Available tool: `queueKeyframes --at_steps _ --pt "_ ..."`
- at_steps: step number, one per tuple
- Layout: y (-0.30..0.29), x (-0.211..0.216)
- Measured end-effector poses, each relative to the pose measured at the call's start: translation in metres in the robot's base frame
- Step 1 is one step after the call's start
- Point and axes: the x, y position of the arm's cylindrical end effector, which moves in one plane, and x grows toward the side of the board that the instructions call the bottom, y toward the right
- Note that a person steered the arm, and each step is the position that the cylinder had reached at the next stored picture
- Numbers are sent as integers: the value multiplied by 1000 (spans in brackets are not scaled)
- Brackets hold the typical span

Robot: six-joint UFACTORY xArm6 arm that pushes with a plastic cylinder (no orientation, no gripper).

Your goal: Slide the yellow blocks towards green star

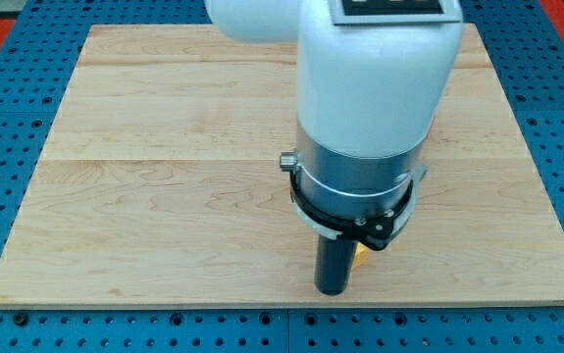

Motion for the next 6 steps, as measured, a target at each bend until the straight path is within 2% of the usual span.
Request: queueKeyframes --at_steps 3,6 --pt "29 -77" --pt "32 -152"
